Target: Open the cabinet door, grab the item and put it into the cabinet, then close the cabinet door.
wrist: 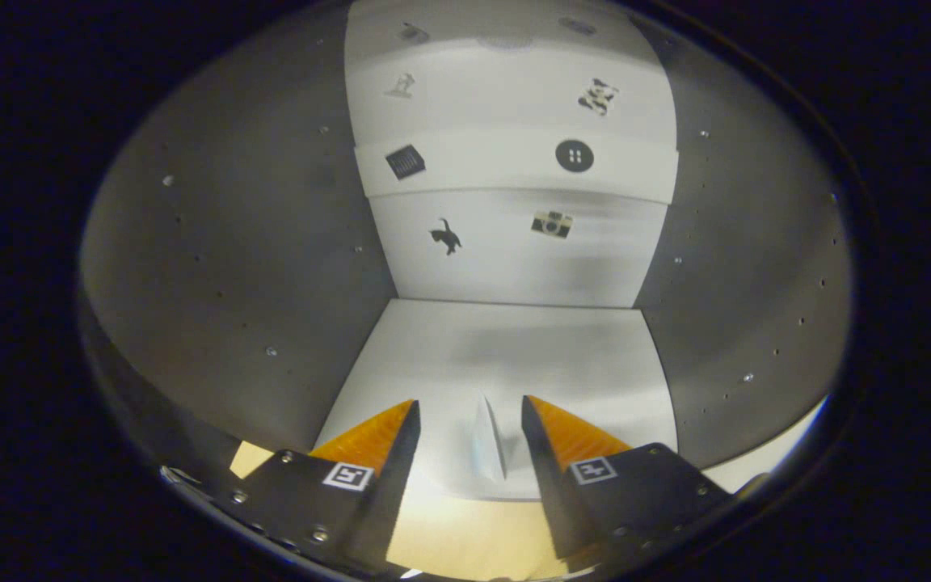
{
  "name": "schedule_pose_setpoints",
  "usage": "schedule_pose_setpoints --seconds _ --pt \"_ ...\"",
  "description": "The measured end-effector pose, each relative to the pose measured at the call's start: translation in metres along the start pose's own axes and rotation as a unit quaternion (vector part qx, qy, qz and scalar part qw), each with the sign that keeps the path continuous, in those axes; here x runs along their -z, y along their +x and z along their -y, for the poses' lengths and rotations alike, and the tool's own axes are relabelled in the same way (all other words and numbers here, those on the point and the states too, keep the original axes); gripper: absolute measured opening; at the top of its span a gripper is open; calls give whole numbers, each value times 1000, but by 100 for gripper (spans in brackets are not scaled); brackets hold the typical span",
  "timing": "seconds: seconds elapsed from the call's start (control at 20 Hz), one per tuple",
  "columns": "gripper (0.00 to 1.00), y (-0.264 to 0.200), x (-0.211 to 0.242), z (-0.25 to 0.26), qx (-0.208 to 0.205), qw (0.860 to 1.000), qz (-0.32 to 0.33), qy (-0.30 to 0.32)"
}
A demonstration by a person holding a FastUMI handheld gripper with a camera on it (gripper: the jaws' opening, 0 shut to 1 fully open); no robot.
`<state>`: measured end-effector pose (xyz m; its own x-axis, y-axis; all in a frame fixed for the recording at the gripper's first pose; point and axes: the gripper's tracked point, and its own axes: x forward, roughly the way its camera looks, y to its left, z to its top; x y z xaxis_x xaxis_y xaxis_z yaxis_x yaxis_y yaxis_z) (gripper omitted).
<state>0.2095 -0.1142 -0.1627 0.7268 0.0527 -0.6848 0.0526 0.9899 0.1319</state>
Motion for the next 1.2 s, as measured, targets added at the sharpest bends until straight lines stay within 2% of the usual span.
schedule_pose_setpoints --seconds 0.1,0.2,0.4,0.65,0.9,1.2 --pt "86 -17 -19 3 9 998 57 -13" --pt "89 -36 -35 7 20 994 109 -13" --pt "89 -88 -50 12 38 982 184 -14" --pt "89 -165 -39 -7 59 965 251 -55" --pt "88 -229 7 -27 64 960 266 -62" --pt "87 -286 68 -17 103 960 255 -54"
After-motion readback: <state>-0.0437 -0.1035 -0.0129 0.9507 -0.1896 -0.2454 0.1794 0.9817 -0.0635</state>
